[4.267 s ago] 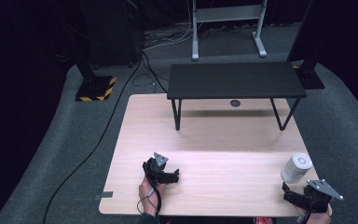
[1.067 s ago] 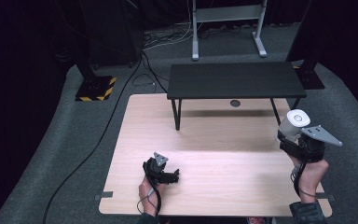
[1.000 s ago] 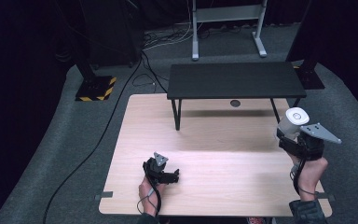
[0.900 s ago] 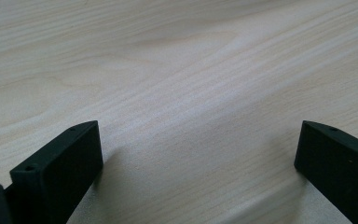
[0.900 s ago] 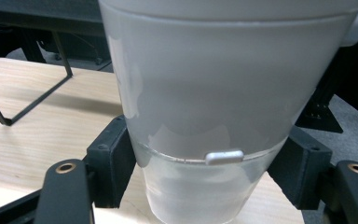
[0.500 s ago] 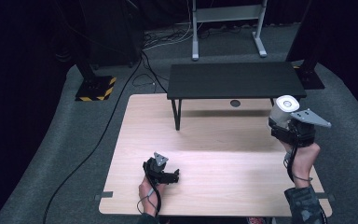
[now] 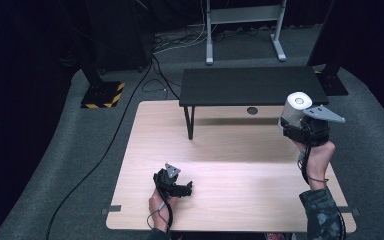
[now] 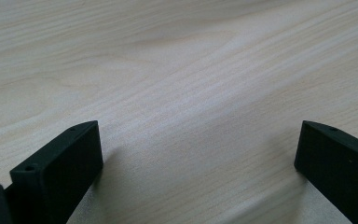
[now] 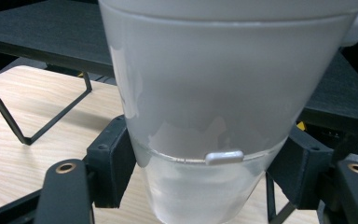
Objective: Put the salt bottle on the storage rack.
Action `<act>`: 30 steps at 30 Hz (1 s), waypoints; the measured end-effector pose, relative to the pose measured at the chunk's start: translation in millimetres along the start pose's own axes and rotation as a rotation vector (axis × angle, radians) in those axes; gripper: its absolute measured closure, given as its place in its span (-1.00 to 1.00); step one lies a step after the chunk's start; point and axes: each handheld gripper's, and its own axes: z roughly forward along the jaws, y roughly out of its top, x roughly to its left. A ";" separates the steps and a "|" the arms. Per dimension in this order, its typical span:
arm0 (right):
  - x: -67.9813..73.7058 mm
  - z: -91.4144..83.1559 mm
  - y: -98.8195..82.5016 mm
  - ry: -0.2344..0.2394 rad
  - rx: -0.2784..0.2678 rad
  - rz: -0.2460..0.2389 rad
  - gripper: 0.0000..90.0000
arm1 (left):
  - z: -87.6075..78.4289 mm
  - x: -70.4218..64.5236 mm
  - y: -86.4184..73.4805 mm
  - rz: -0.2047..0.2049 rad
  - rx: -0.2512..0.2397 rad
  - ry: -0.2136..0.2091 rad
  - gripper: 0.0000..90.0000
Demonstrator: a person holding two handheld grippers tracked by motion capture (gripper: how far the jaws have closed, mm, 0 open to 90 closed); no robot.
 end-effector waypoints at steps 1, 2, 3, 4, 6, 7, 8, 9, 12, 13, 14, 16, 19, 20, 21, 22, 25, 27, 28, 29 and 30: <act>0.3 1.1 1.5 0.002 0.000 0.000 -0.36 | 0.0 0.0 0.0 0.000 0.000 0.000 -1.00; 0.7 2.3 3.5 0.004 0.000 0.000 -0.35 | 0.0 0.1 0.0 0.001 0.000 0.000 -1.00; 0.9 3.3 5.0 0.007 -0.001 0.002 -0.36 | 0.0 0.1 0.0 0.000 0.000 -0.001 -1.00; 0.9 4.6 6.9 0.010 -0.002 0.003 -0.36 | 0.0 0.1 0.0 0.000 0.000 -0.001 -1.00; 0.7 6.6 10.0 0.015 -0.002 0.005 -0.36 | 0.0 0.1 0.0 0.000 0.000 -0.001 -1.00; 0.7 6.6 10.0 0.015 -0.002 0.005 -0.36 | 0.0 0.1 0.0 0.000 0.000 -0.001 -1.00; 1.1 9.1 13.6 0.018 -0.001 0.005 -0.35 | 0.0 0.3 0.1 0.002 0.001 -0.002 -1.00; 1.1 9.1 13.6 0.018 -0.001 0.005 -0.35 | 0.0 0.3 0.1 0.002 0.001 -0.002 -1.00; 2.4 14.0 19.7 0.025 -0.003 0.005 -0.35 | 0.0 0.4 0.1 0.002 0.001 -0.002 -1.00; 3.1 15.2 21.4 0.027 -0.004 0.006 -0.35 | 0.0 0.5 0.1 0.003 0.001 -0.002 -1.00; 4.1 16.8 23.6 0.029 -0.004 0.006 -0.36 | 0.0 0.4 0.1 0.002 0.000 -0.003 -1.00; 6.0 19.6 27.9 0.032 -0.004 -0.001 -0.36 | 0.0 0.5 0.1 0.002 0.000 -0.003 -1.00; 7.8 23.3 33.6 0.042 -0.007 -0.003 -0.35 | 0.0 0.7 0.2 0.005 0.001 -0.004 -1.00; 7.8 23.3 33.6 0.042 -0.007 -0.003 -0.35 | 0.0 0.7 0.2 0.005 0.001 -0.004 -1.00; 9.3 25.6 37.1 0.046 -0.009 -0.001 -0.35 | 0.0 0.9 0.3 0.006 0.001 -0.005 -1.00; 9.3 25.6 37.1 0.046 -0.009 -0.001 -0.35 | 0.0 0.9 0.3 0.006 0.001 -0.005 -1.00; 12.6 33.8 45.9 0.066 -0.012 0.004 -0.35 | 0.0 0.8 0.2 0.007 0.001 -0.006 -1.00; 15.2 37.3 49.4 0.073 -0.012 0.006 -0.35 | -0.1 0.7 0.1 0.008 0.000 -0.006 -1.00; 15.2 37.3 49.4 0.073 -0.012 0.006 -0.35 | -0.1 0.7 0.1 0.008 0.000 -0.006 -1.00; 18.4 41.4 53.0 0.081 -0.011 0.004 -0.35 | -0.1 0.7 0.1 0.009 0.000 -0.006 -1.00; 19.5 43.0 54.1 0.084 -0.012 0.001 -0.36 | -0.1 0.6 0.0 0.009 0.000 -0.006 -1.00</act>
